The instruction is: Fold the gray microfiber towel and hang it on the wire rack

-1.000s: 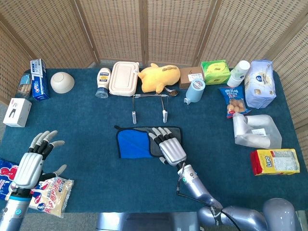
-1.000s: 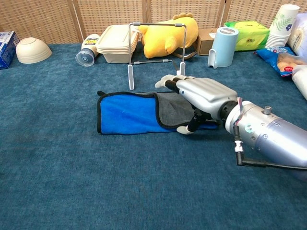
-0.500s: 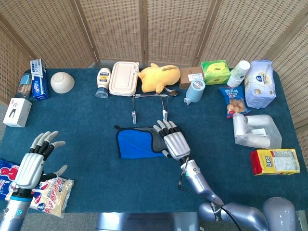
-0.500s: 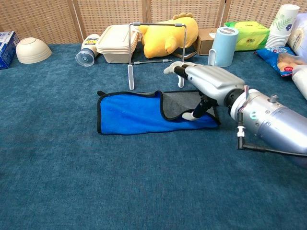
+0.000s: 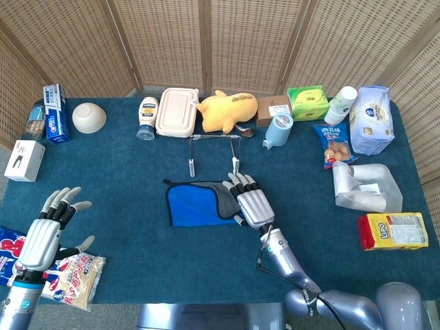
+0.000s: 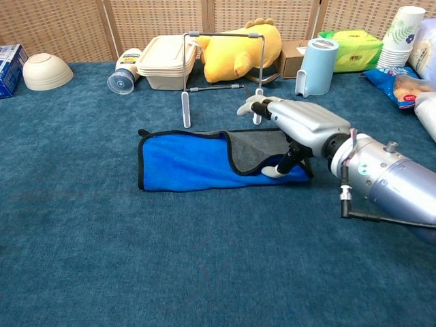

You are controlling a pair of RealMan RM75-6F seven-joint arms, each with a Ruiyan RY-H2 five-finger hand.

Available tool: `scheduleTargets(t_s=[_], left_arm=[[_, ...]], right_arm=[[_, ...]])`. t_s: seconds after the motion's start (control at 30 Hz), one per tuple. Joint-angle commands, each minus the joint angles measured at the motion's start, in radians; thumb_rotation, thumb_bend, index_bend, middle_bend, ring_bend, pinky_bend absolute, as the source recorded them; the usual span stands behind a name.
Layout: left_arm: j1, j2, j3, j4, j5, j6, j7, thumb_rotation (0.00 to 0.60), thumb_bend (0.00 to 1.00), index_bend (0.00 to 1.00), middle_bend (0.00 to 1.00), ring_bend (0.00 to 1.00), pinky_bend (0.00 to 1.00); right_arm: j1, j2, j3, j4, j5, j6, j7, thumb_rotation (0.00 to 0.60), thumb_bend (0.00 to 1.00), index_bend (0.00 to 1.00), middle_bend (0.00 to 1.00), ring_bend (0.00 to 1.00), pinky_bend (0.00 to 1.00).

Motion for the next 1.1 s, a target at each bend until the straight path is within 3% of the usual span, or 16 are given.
scheduleTargets(t_s=[0.03,0.33,0.63,0.87,1.1], left_arm=[[0.000,0.002,0.000,-0.001,0.002,0.000,0.000,0.600,0.30,0.26,0.10,0.00,0.00],[0.006,0.006,-0.002,-0.001,0.005,0.009,-0.006,0.600,0.30,0.26,0.10,0.00,0.00],[0.005,0.006,-0.006,0.003,0.004,0.005,-0.013,0.600,0.31,0.26,0.09,0.00,0.00],[0.010,0.010,-0.007,0.005,0.003,0.010,-0.017,0.600,0.30,0.26,0.09,0.00,0.00],[0.014,0.012,-0.007,0.008,0.006,0.015,-0.020,0.600,0.30,0.26,0.09,0.00,0.00]], right_arm=[[0.002,-0.017,-0.004,0.018,-0.005,0.001,0.012,0.600,0.22,0.17,0.03,0.00,0.00],[0.013,-0.063,0.018,0.078,-0.031,0.039,0.065,0.600,0.25,0.39,0.12,0.00,0.00],[0.023,-0.099,0.034,0.105,-0.022,0.047,0.067,0.600,0.26,0.43,0.13,0.01,0.00],[0.028,-0.114,0.047,0.123,-0.013,0.048,0.073,0.600,0.27,0.56,0.16,0.02,0.00],[0.031,-0.105,0.064,0.134,-0.009,0.053,0.086,0.600,0.28,0.62,0.17,0.03,0.00]])
